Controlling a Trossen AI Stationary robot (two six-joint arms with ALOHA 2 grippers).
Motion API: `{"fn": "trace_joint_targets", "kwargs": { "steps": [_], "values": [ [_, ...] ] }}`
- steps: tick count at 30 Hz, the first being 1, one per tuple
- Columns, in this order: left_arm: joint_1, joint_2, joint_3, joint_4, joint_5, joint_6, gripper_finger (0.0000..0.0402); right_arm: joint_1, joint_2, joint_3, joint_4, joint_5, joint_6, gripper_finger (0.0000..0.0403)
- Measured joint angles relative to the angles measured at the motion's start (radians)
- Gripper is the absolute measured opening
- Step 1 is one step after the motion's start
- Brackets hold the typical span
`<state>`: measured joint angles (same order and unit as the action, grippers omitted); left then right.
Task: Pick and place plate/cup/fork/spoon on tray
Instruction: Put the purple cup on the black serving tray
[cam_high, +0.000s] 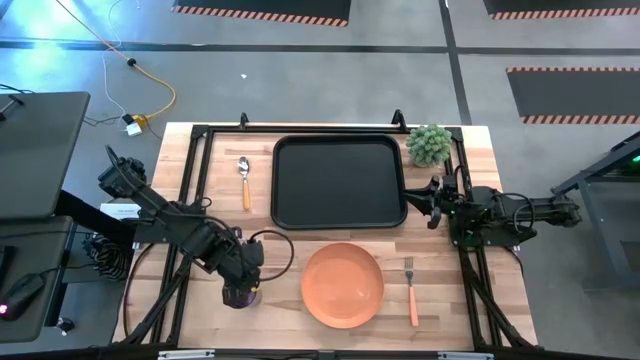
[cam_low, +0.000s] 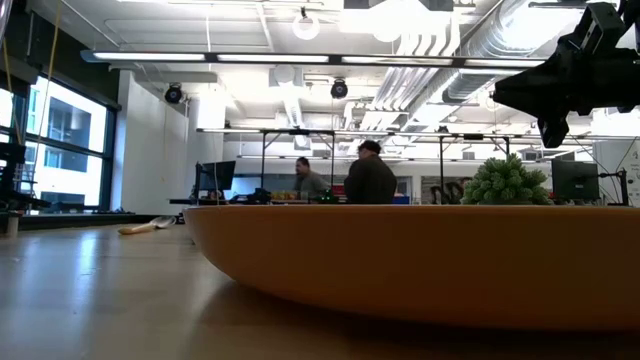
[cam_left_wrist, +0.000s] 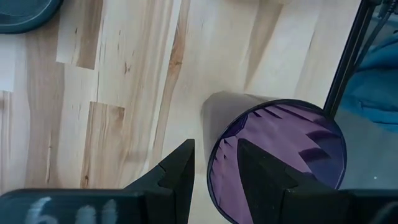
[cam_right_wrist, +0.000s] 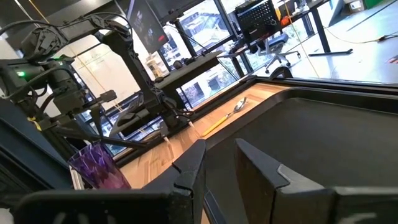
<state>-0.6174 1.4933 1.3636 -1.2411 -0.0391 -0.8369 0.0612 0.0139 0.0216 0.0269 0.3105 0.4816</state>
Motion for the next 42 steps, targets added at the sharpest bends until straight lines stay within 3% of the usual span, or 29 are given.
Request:
{"fn": "trace_joint_targets", "kwargs": {
  "steps": [18, 22, 28, 42],
  "values": [
    [-0.011, 0.099, 0.000, -0.002, 0.002, 0.000, 0.0109, 0.000, 0.000, 0.000, 0.000, -0.012, 0.000, 0.0076],
    [-0.011, 0.103, 0.000, -0.002, 0.005, -0.001, 0.0084, 0.000, 0.000, 0.000, 0.000, -0.012, 0.000, 0.0076],
    [-0.011, 0.103, 0.000, -0.002, 0.008, -0.006, 0.0011, 0.000, 0.000, 0.000, 0.000, -0.016, 0.000, 0.0076],
    [0.050, 0.090, 0.023, -0.001, 0.007, -0.077, 0.0004, 0.000, 0.000, 0.000, 0.000, -0.019, 0.000, 0.0076]
  ]
}}
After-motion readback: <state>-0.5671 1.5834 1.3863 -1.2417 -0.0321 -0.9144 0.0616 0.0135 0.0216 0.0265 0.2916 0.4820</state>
